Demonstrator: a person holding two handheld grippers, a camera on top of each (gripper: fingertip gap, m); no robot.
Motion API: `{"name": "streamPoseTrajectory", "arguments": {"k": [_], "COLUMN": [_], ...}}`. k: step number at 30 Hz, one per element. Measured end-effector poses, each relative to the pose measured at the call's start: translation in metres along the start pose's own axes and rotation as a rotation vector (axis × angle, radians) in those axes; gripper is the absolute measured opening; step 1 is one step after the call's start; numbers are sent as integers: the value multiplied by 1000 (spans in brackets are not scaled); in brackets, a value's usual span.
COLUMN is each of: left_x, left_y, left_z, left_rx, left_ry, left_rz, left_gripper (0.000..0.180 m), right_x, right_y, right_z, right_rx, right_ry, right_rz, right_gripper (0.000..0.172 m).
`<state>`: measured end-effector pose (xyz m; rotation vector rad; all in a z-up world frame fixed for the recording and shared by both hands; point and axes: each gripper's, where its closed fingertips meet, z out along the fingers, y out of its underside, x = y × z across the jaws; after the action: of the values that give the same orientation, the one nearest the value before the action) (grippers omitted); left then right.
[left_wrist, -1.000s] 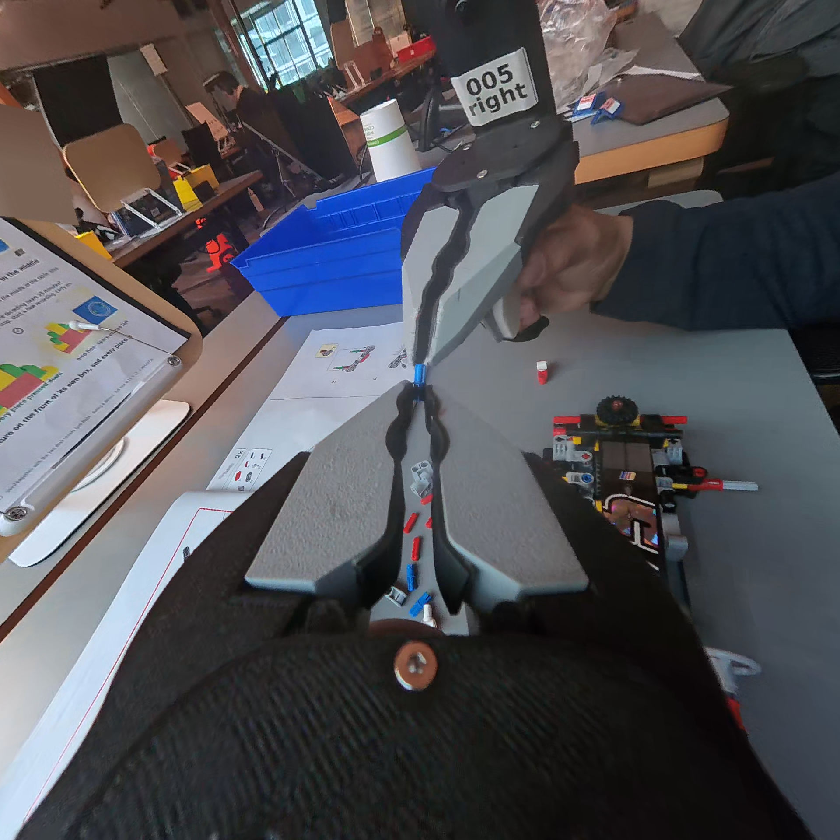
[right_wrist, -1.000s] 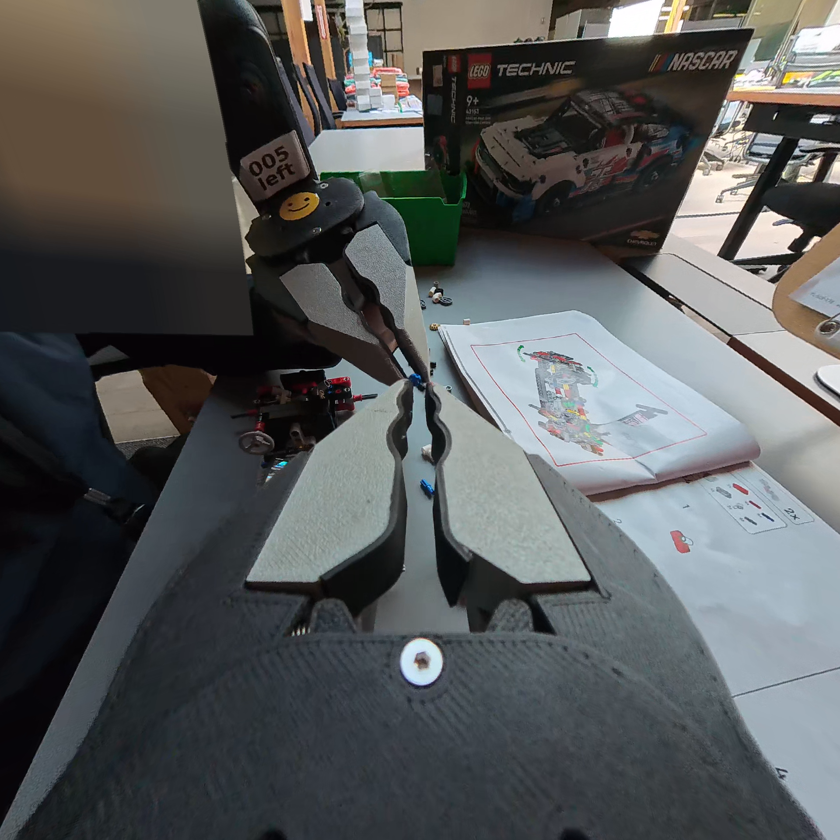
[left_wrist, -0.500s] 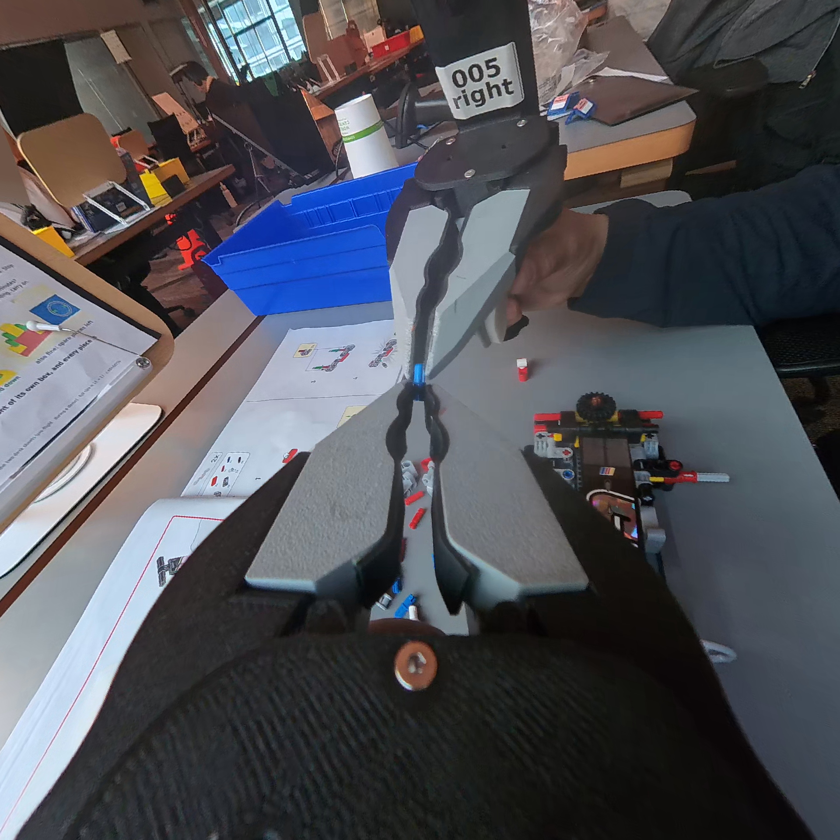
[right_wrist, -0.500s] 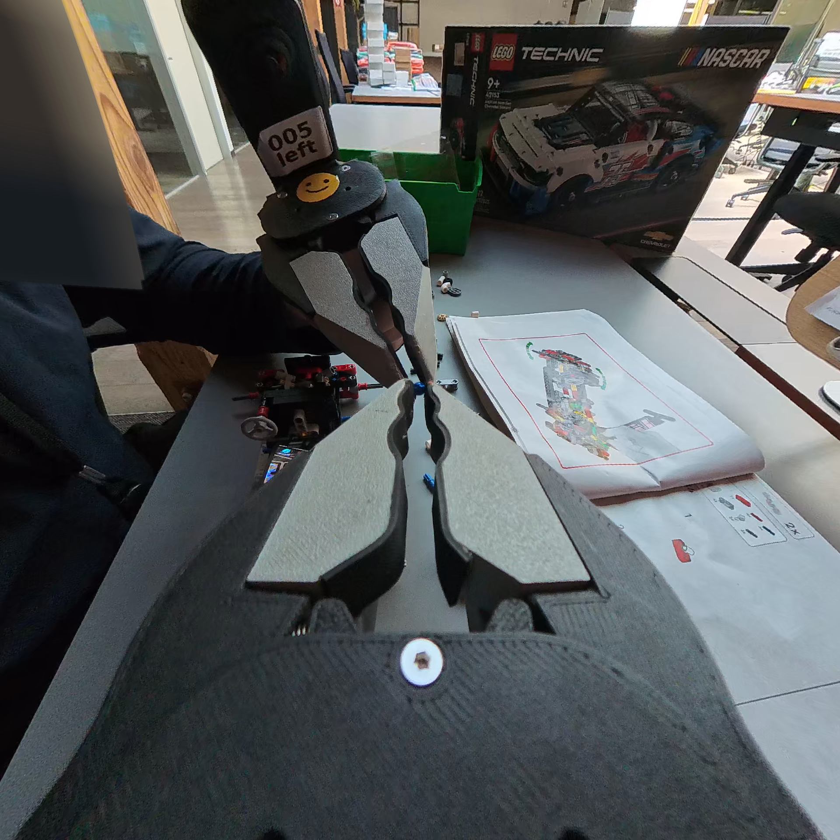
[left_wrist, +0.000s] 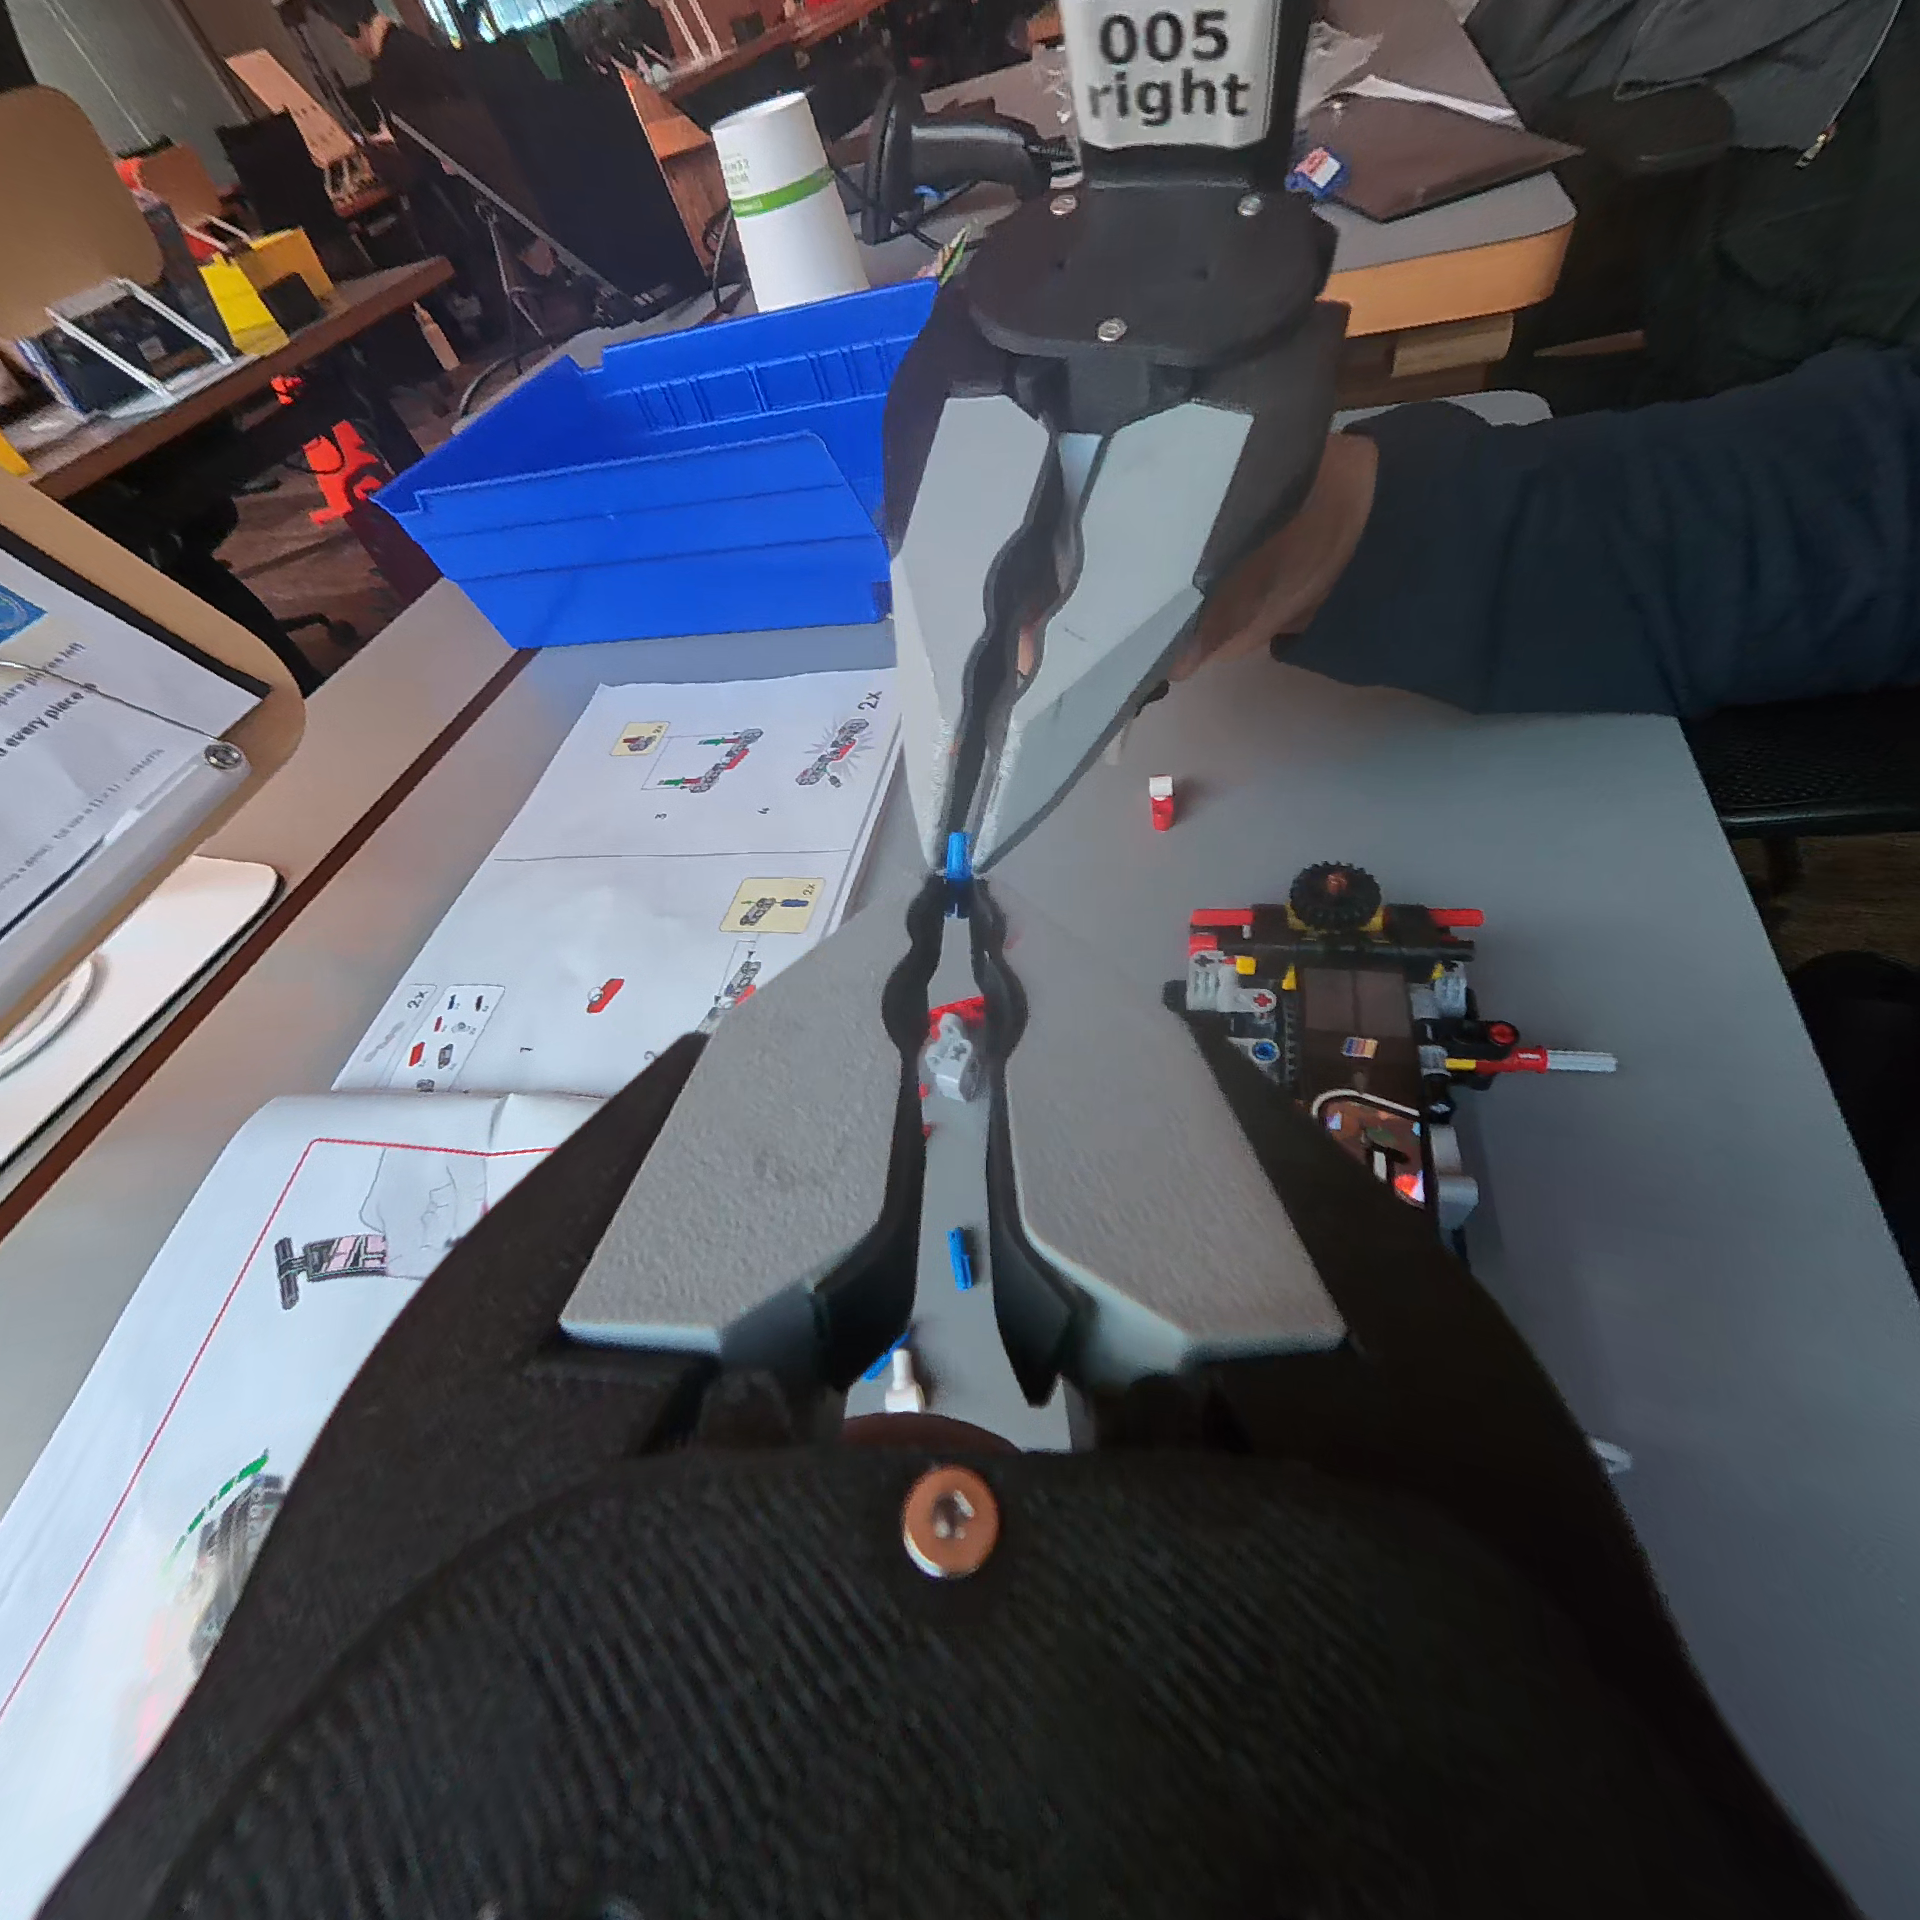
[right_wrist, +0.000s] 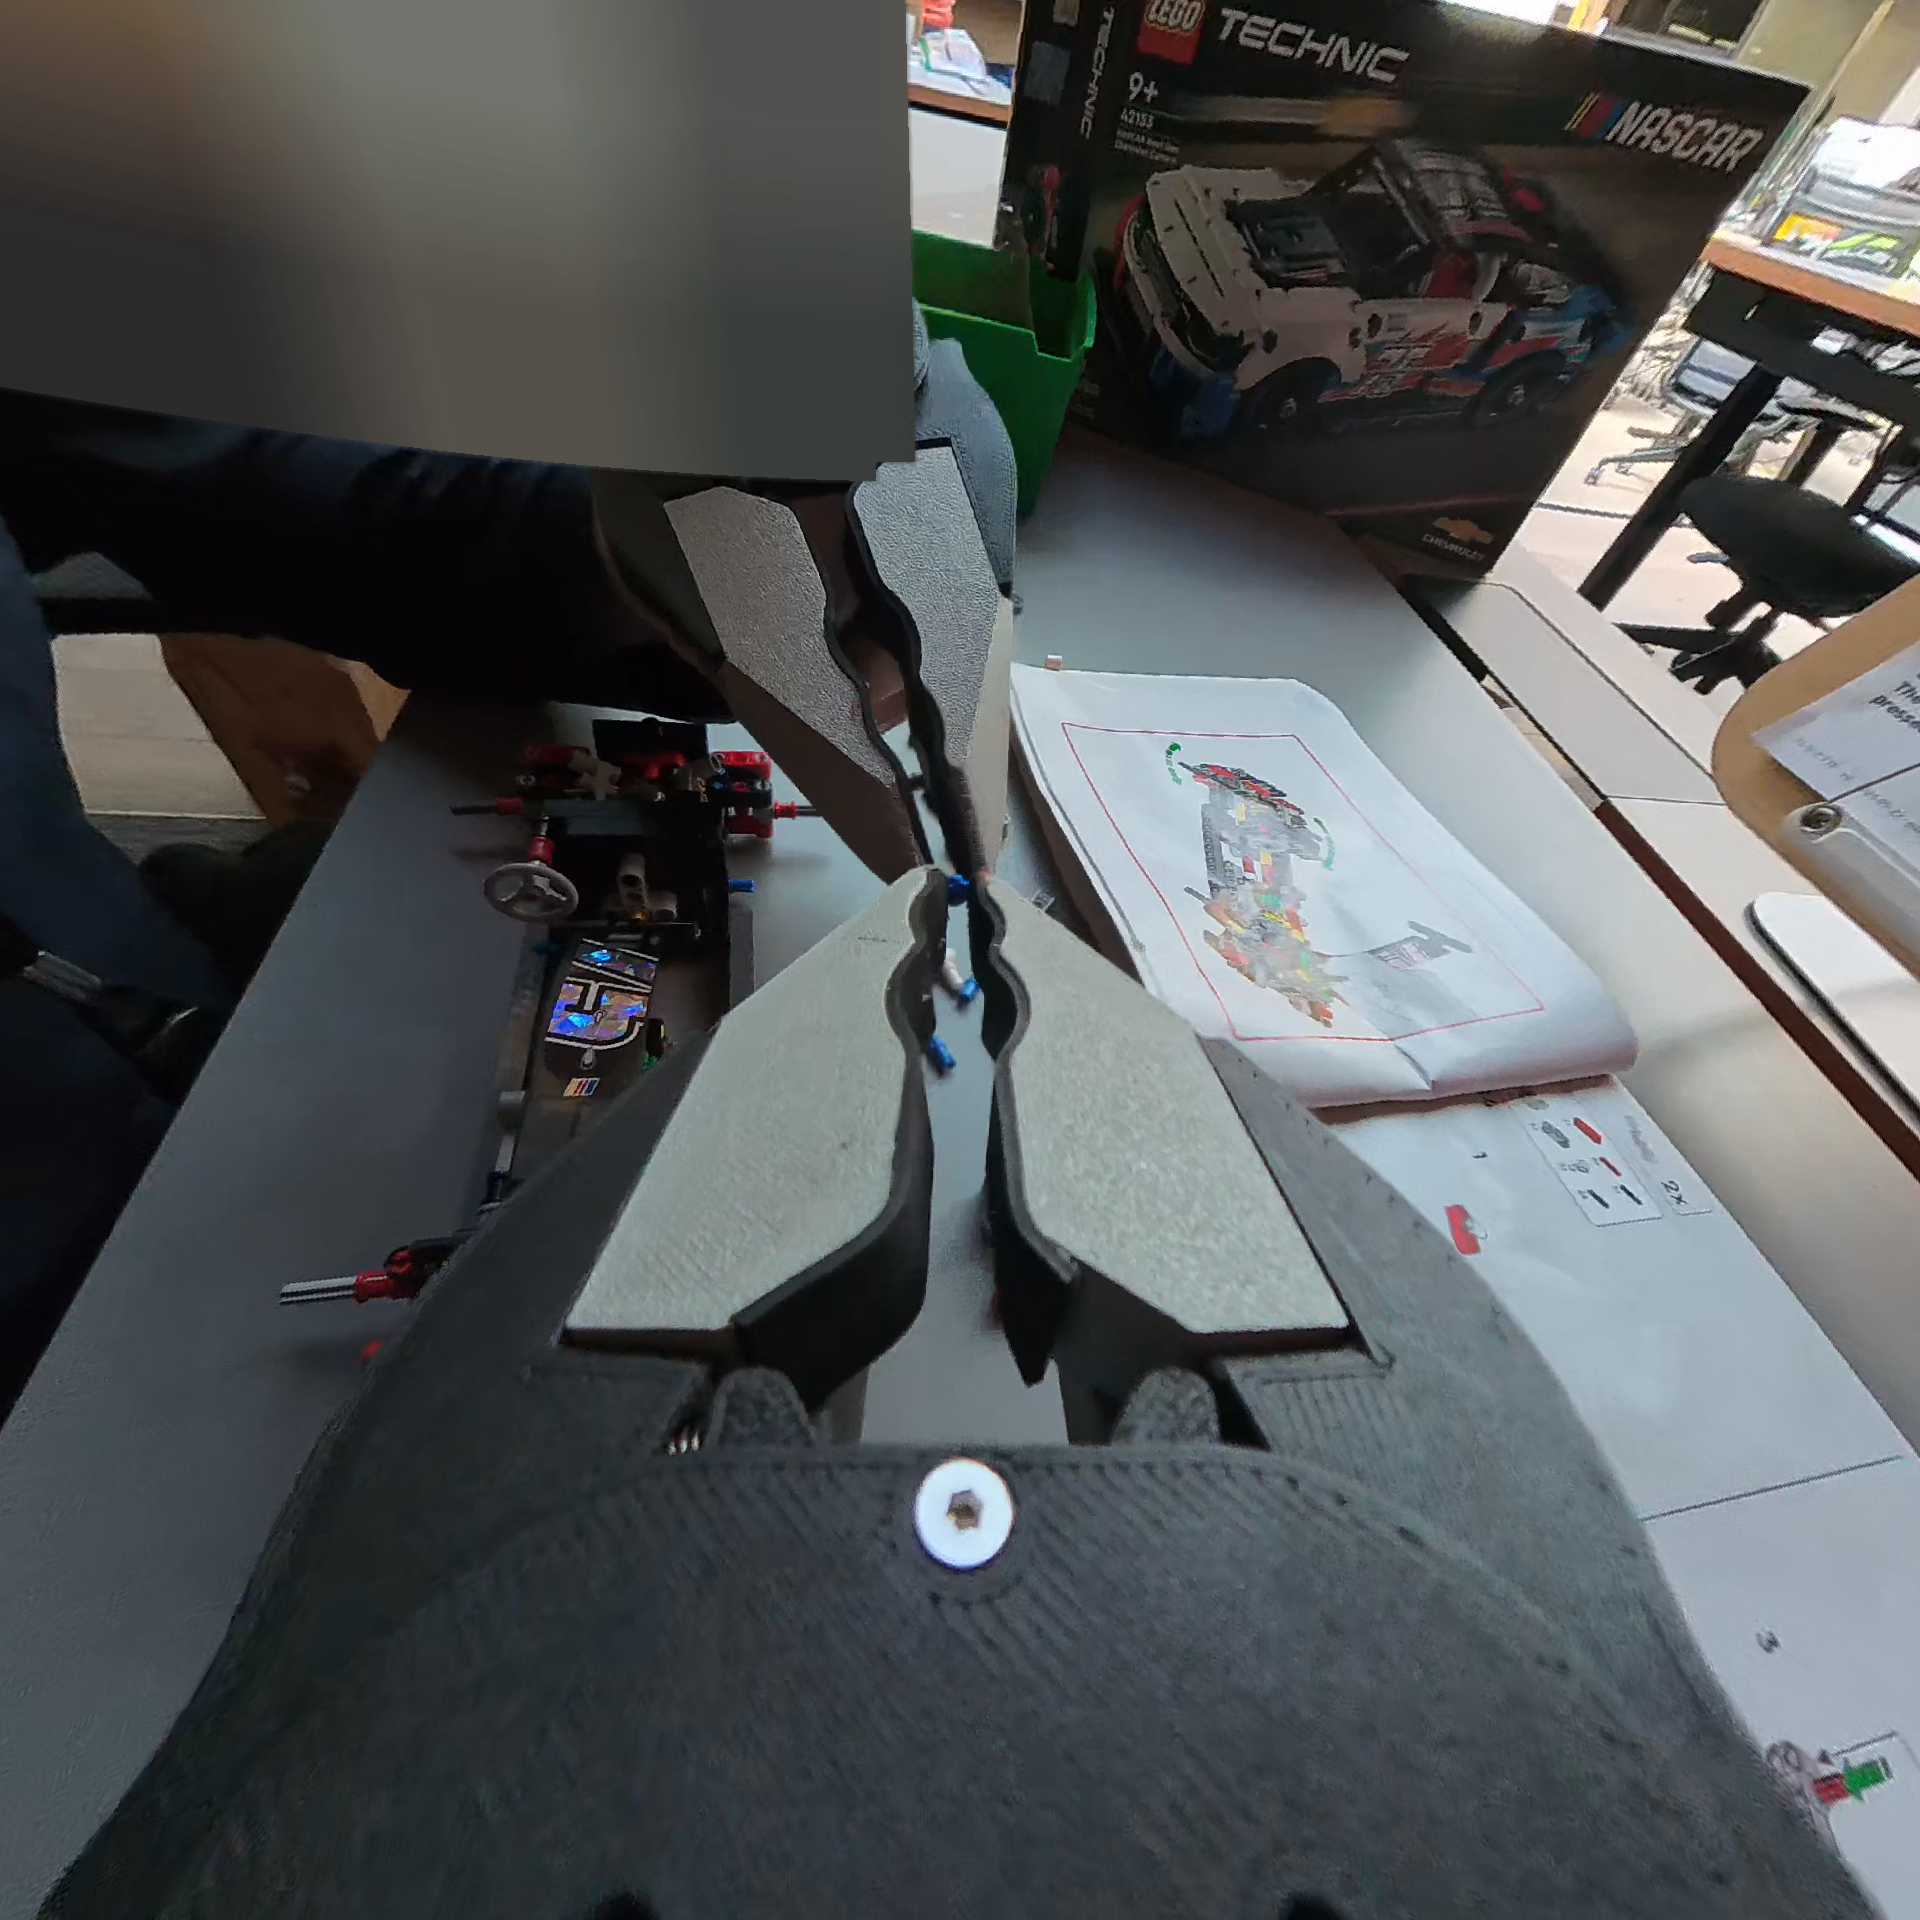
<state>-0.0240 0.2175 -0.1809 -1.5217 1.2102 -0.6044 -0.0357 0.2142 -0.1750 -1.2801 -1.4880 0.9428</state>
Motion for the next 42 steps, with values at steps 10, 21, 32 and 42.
{"name": "streamPoseTrajectory", "arguments": {"k": [10,21,32,42], "left_x": [-2,30,68,75], "left_y": [4,5,49,54], "left_z": [-1,48,146,157], "left_rx": [-15,-327,-647,-675], "left_ry": [17,171,453,500], "left_rz": [-86,103,113,111], "left_gripper": [10,22,22,10], "right_x": [19,7,-19,-14], "right_y": [11,87,131,142], "right_z": [-20,-143,-130,-123], "right_rx": [-79,-354,-411,-400], "right_ry": [68,209,118,107], "right_rz": [108,189,180,180], "right_gripper": [1,1,1,1]}}
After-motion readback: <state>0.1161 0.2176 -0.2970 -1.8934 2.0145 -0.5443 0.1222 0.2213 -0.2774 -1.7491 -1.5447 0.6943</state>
